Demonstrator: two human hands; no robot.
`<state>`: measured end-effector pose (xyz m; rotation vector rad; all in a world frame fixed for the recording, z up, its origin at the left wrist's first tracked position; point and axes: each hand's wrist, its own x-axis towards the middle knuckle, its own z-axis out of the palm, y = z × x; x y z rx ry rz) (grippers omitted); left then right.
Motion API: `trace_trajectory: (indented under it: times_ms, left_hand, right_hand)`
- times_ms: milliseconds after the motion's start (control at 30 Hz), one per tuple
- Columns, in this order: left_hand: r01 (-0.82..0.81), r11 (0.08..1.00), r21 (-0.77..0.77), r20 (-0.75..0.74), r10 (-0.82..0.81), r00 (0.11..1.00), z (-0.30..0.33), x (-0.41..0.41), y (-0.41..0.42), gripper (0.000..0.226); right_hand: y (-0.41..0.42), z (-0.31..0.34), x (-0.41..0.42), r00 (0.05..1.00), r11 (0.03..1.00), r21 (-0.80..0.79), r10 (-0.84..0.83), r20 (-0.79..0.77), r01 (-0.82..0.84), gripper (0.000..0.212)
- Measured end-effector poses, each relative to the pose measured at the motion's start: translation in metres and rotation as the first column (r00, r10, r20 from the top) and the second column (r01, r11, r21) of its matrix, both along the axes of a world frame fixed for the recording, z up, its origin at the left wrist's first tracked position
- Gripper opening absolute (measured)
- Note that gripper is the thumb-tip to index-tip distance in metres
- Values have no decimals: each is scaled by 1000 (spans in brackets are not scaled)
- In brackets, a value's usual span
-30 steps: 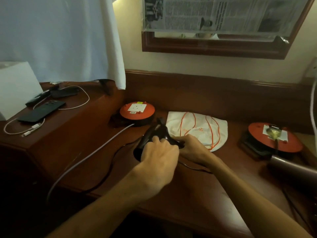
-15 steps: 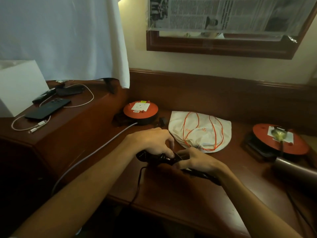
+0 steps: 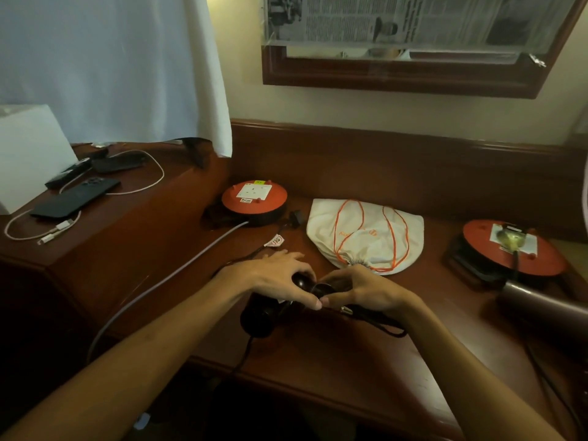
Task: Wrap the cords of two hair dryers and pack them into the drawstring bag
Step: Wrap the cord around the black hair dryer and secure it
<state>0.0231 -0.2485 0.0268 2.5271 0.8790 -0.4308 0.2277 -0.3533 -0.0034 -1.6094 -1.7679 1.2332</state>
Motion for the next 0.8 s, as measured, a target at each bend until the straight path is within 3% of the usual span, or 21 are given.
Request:
trace_trajectory:
  times_ms: [100, 200, 267, 333, 400, 467, 500, 533, 633, 800]
  left_hand:
    - [-30, 999, 35, 87, 27, 996, -8, 0, 2, 66]
    - [-105, 988, -117, 187, 126, 974, -13, -7, 15, 51]
    - [-120, 976, -184, 300, 172, 938, -18, -12, 19, 42]
    - [-120, 975, -185, 420, 189, 887, -24, -15, 22, 37]
    - [-149, 963, -222, 470, 240, 849, -29, -18, 26, 35]
    - [-177, 933, -313, 508, 322, 799, -35, -22, 34, 42]
    - [-188, 920, -344, 530, 356, 770, -38, -24, 38, 46]
    - [-193, 909, -370, 549, 381, 744, -39, -26, 38, 45]
    - [-221, 894, -391, 613, 432, 661, -41, -27, 36, 26]
    - [-293, 852, -434, 687, 523, 504, -56, -37, 45, 39]
  right_hand:
    - [1, 2, 6, 998, 997, -65, -33, -58, 29, 40]
    - [-1, 8, 14, 980, 993, -97, -87, -177, 71, 40]
    - [-1, 6, 18, 931, 991, -119, -105, -349, 67, 49]
    - [-2, -6, 18, 754, 979, -188, -186, -630, 84, 64]
    - [-3, -23, 9, 469, 955, -282, -292, -833, 93, 71]
    - [-6, -42, -12, 275, 930, -358, -368, -888, 90, 74]
    - [-9, -49, -26, 262, 920, -381, -391, -882, 88, 73]
    - [-11, -55, -42, 306, 917, -386, -398, -865, 100, 69]
    - [-17, -57, -82, 580, 951, -241, -309, -754, 193, 45]
    - [-23, -49, -97, 748, 964, -124, -261, -610, 236, 11]
